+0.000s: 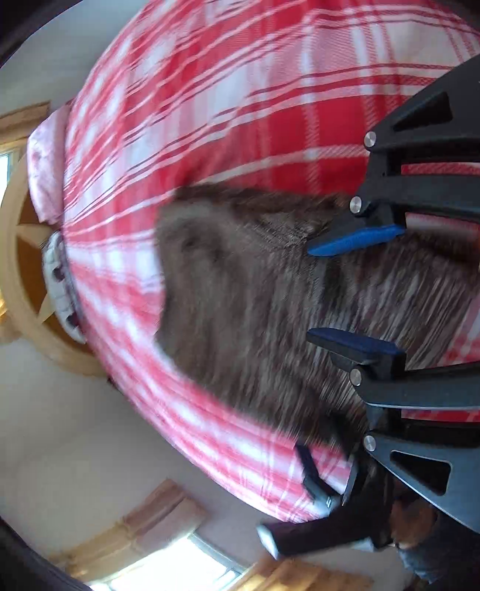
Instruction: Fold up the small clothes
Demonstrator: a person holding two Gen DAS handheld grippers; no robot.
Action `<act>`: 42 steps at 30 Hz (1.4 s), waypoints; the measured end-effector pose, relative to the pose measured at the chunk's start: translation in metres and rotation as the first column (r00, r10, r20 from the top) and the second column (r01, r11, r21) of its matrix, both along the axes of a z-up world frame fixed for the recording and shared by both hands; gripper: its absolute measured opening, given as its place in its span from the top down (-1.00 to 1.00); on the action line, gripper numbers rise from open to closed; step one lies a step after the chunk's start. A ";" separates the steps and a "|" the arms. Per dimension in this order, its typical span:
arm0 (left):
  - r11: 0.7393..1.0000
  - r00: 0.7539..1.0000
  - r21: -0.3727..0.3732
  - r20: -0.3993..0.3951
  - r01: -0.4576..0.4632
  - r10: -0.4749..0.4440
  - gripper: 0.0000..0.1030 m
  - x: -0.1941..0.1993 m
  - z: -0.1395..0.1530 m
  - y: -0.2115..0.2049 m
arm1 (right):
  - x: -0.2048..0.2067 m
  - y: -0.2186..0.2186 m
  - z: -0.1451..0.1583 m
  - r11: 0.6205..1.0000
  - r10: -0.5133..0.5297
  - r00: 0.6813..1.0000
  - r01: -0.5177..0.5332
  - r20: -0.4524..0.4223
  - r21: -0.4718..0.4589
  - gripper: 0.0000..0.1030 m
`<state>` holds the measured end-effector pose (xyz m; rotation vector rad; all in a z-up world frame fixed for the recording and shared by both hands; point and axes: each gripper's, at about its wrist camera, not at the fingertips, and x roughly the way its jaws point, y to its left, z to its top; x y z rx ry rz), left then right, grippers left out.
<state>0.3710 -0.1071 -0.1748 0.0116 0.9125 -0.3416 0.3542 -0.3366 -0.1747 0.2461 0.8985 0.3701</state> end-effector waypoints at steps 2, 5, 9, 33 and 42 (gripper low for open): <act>1.000 1.000 0.009 0.005 -0.004 0.003 -1.00 -0.004 0.001 -0.001 | -0.004 -0.002 0.003 1.000 0.009 1.000 -0.010 0.007 0.008 0.20; 1.000 1.000 -0.008 0.012 -0.003 0.003 -1.00 -0.006 0.002 0.002 | -0.009 0.000 0.010 1.000 0.021 1.000 -0.021 0.021 0.005 0.18; 1.000 1.000 0.000 0.015 -0.015 0.015 -1.00 -0.006 0.004 0.000 | -0.011 -0.018 0.025 0.998 -0.024 0.994 0.018 0.108 0.057 0.17; 0.995 0.995 -0.001 -0.010 0.102 -0.102 -1.00 0.023 0.004 -0.033 | 0.135 -0.054 -0.029 0.949 -0.094 0.990 0.122 -0.106 0.290 -0.22; 0.974 0.979 -0.105 -0.004 0.200 -0.202 0.20 0.007 0.009 -0.035 | 0.129 -0.040 -0.028 0.951 -0.052 0.992 0.085 -0.117 0.296 0.48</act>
